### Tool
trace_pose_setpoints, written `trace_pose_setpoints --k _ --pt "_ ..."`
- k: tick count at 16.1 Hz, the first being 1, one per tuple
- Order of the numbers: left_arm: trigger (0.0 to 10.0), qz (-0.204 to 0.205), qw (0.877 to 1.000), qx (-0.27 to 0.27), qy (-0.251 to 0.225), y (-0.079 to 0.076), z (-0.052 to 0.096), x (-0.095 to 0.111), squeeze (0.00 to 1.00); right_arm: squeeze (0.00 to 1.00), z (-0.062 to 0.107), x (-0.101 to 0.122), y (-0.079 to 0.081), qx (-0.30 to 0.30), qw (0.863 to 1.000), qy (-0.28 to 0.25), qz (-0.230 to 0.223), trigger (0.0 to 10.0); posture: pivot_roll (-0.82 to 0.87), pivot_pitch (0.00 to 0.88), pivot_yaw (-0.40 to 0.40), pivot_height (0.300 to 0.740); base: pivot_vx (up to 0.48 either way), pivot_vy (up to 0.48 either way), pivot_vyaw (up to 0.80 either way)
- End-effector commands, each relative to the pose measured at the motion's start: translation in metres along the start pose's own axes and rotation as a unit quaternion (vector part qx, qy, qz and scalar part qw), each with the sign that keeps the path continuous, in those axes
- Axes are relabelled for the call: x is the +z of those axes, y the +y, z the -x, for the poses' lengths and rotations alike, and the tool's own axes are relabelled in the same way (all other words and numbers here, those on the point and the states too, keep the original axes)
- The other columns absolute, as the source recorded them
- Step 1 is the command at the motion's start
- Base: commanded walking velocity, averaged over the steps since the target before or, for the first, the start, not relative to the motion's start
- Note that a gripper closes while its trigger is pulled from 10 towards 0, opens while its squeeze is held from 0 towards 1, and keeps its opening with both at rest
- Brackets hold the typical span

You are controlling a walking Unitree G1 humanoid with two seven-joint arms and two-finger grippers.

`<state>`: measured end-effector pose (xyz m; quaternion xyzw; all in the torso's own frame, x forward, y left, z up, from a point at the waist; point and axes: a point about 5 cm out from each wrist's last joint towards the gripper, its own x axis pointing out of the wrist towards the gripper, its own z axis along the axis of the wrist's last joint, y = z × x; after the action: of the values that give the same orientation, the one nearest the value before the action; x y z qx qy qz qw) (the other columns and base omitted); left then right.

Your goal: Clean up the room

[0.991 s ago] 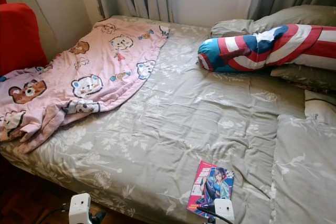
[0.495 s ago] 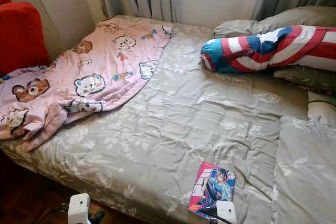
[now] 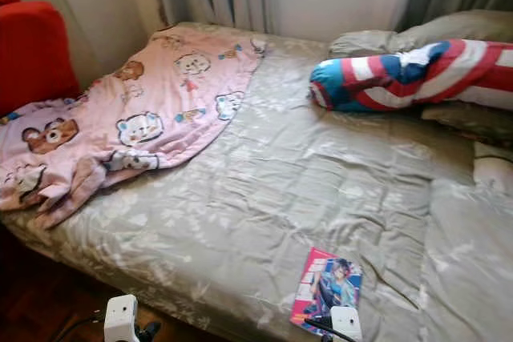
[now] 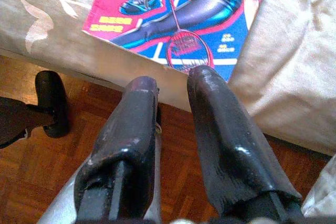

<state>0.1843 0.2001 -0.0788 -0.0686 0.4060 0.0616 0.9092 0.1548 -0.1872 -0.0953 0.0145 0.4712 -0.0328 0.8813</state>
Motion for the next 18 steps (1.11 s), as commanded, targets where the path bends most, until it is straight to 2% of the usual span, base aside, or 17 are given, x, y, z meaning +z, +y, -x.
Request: trace_pose_setpoints --k 1,18 --pt "10.0 -0.011 1.000 0.005 0.007 0.0039 0.0011 -0.0026 0.00 0.00 0.0001 -0.0023 0.0026 0.004 1.000 0.006 -0.002 10.0 0.01 0.072 0.028 0.740 0.000 0.322 0.00" --pt "10.0 -0.006 1.000 0.006 0.009 0.0040 0.0017 -0.0050 0.00 0.00 -0.0004 -0.0011 0.0045 0.009 1.000 0.007 -0.001 10.0 0.01 0.085 0.021 0.740 0.000 0.471 0.00"
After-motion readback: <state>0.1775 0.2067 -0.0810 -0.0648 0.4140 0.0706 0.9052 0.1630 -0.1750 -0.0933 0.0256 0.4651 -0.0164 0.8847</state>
